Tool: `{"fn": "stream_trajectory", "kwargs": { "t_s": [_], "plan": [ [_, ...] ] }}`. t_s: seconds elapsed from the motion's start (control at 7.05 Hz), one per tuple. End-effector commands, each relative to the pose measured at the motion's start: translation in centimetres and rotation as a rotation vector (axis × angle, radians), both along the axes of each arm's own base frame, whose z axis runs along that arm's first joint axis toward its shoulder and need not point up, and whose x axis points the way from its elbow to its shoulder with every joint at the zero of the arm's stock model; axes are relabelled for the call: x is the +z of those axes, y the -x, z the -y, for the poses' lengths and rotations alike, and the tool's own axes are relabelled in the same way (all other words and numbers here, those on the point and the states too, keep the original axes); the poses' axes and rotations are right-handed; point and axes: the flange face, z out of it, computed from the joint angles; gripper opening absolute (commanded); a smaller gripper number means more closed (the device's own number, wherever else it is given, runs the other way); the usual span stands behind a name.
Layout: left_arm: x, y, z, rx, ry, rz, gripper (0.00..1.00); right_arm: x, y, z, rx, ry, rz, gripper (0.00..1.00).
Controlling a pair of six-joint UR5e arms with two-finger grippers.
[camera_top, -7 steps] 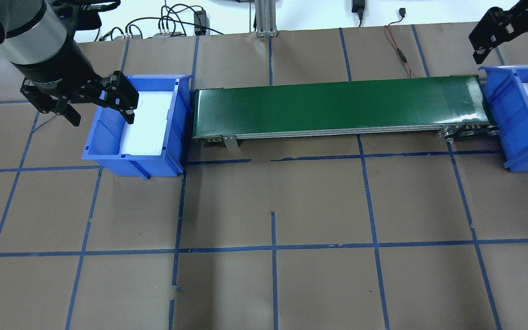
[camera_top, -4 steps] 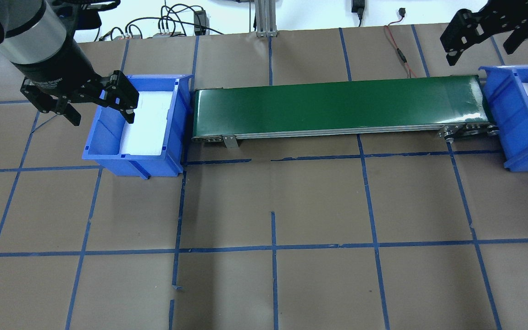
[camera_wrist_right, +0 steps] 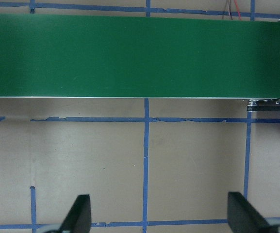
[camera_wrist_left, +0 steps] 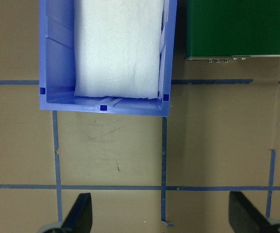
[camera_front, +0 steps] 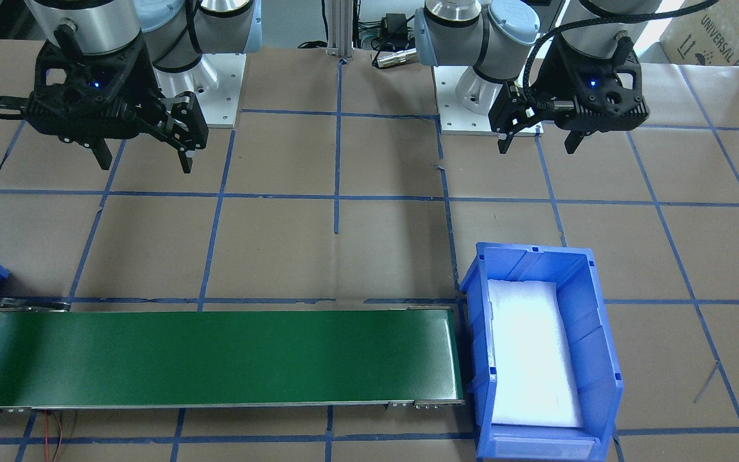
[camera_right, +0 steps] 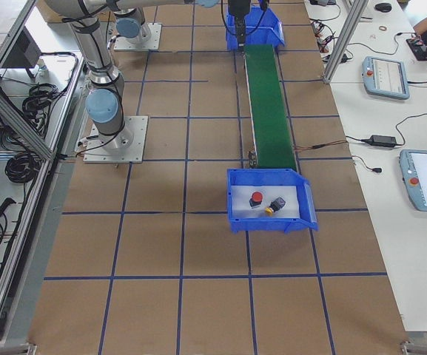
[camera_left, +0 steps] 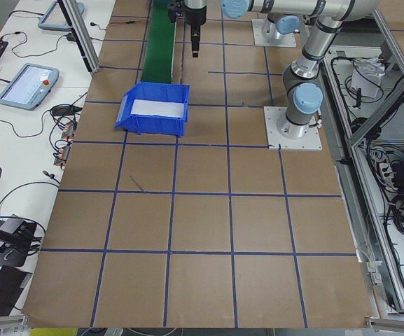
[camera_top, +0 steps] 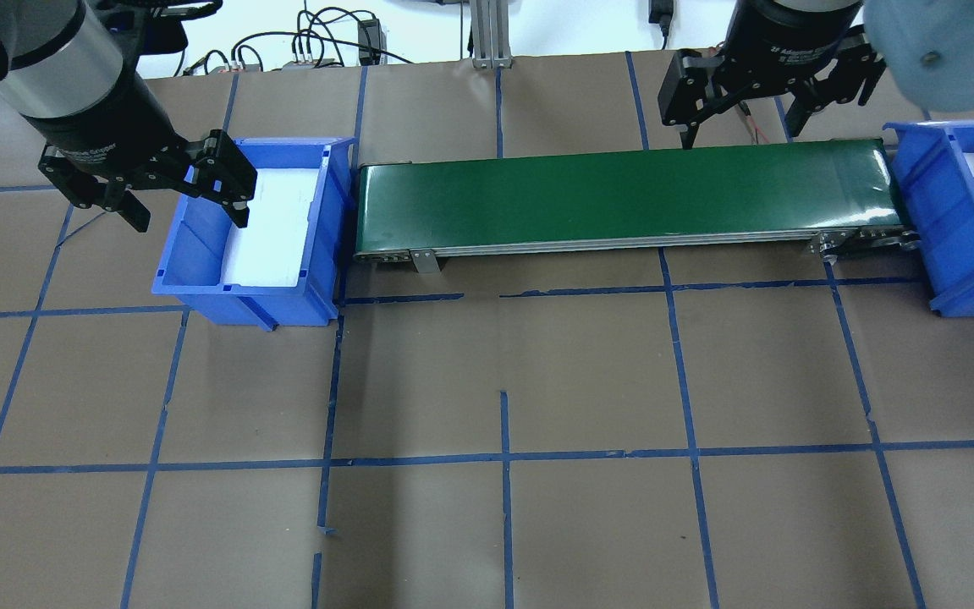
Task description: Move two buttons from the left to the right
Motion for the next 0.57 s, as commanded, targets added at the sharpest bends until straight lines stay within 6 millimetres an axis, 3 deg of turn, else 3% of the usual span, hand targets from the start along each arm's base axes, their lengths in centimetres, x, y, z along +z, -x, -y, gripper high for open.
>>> {"fn": "stream_trajectory", "kwargs": {
  "t_s": [0.0, 0.43],
  "plan": [
    [-0.01, -0.06, 0.01, 0.001, -0.001, -0.001, 1.00, -0.79, -0.13, 0.05, 0.005, -0.015, 0.006, 1.00],
    [0.13, 0.01, -0.05, 0.000, 0.002, -0.001, 1.00, -0.82, 0.00, 0.54, 0.038, 0.003, 0.019, 1.00]
  ]
}}
